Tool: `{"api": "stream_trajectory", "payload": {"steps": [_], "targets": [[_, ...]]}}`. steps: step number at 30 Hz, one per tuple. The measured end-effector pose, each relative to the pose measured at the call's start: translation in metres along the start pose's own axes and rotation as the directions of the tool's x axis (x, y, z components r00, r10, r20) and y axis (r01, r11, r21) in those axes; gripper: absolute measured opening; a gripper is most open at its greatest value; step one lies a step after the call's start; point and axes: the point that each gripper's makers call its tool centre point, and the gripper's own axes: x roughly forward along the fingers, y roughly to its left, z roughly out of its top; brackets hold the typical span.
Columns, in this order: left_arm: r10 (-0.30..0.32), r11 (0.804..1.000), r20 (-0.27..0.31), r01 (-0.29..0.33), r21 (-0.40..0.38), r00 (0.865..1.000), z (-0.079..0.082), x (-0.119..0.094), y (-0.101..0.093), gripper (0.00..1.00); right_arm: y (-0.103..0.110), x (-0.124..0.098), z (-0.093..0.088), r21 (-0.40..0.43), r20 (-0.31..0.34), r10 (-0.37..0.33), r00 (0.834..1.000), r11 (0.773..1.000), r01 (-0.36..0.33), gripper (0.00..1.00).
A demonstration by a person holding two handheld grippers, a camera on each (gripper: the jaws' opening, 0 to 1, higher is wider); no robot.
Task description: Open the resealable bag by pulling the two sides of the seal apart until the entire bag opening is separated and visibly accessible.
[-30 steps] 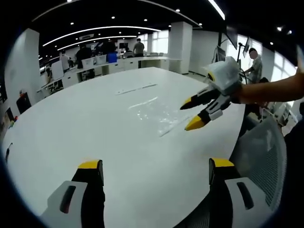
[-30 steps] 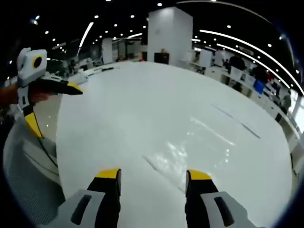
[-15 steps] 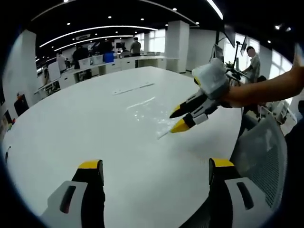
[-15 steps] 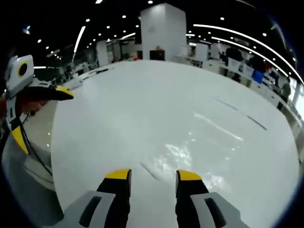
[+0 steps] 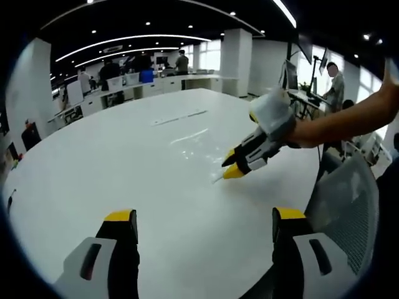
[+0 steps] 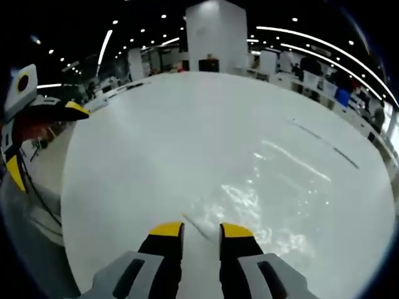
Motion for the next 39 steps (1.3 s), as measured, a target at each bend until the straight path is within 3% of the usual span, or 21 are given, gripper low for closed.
{"api": "stream_trajectory", "payload": {"steps": [6, 14, 22, 39], "targets": [[0.012, 1.0, 0.001, -0.012, -0.008, 1.0, -0.001, -0.003, 0.005, 0.86, -0.005, 0.003, -0.006, 0.002, -0.028, -0.024, 0.999, 1.0, 0.024, 0.13], [0.018, 1.0, -0.004, -0.018, -0.016, 1.0, -0.004, -0.005, 0.006, 0.86, -0.007, 0.005, -0.007, -0.02, -0.019, -0.025, 1.0, 0.999, 0.025, 0.08], [0.015, 1.0, -0.008, -0.015, -0.01, 1.0, -0.004, -0.003, 0.004, 0.85, 0.002, 0.003, 0.0, -0.132, 0.012, 0.013, 1.0, 0.991, -0.011, 0.0], [0.011, 1.0, -0.017, -0.011, 0.002, 1.0, -0.006, -0.005, 0.0, 0.85, 0.01, -0.002, -0.008, -0.221, -0.035, 0.047, 0.998, 0.974, -0.053, 0.0]]}}
